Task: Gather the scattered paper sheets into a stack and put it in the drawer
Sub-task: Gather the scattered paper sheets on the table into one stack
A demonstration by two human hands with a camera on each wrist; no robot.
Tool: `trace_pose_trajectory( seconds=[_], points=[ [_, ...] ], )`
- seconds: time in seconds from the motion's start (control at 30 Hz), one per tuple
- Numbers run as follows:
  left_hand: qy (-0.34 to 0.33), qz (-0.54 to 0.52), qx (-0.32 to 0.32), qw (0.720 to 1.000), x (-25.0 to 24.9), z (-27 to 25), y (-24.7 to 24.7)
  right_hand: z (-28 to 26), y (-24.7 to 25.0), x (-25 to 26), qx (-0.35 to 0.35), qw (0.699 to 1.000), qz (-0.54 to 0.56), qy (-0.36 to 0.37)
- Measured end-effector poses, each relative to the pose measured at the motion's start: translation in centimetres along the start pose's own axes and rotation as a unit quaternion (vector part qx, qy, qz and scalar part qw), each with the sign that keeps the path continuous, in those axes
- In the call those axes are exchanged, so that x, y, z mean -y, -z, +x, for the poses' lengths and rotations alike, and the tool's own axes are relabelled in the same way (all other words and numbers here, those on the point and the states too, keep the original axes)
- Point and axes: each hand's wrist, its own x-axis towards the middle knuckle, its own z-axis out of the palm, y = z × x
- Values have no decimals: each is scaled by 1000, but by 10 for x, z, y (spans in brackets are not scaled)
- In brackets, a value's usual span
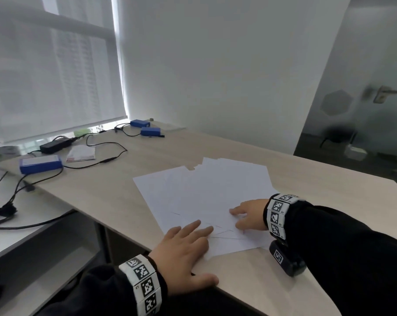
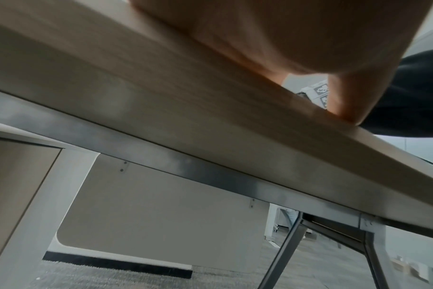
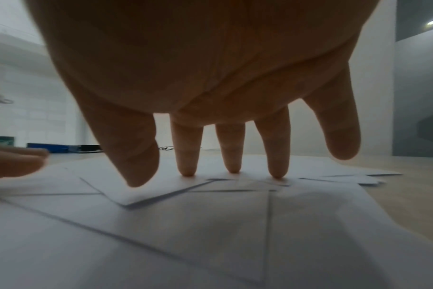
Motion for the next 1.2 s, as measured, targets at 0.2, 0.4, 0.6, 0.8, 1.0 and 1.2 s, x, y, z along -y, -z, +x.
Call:
trace_pose_trajectory(
  seconds=[0.2,0.4,0.6,0.8,1.0,1.2],
  points=[
    [-31,15,-24,999,0,-5,0,1,5,-2,-7,1000,-7,-24],
    [-4,-48,-49,998,-12,5,14,0,-5,7,12,999,-3,-30],
    [141,-202,-29,969,2,27,38,-18,-2,8,3,999,-48,-12],
    [264,-308,7,914,25,74,71,-23,21,-30,-80,989,106,-65],
    [342,-258,56,902,39,115,72,-12,-3,-87,-33,981,100,-161],
    [377,-209,68,900,33,139,65,-19,-12,-83,0,990,62,-129]
  ],
)
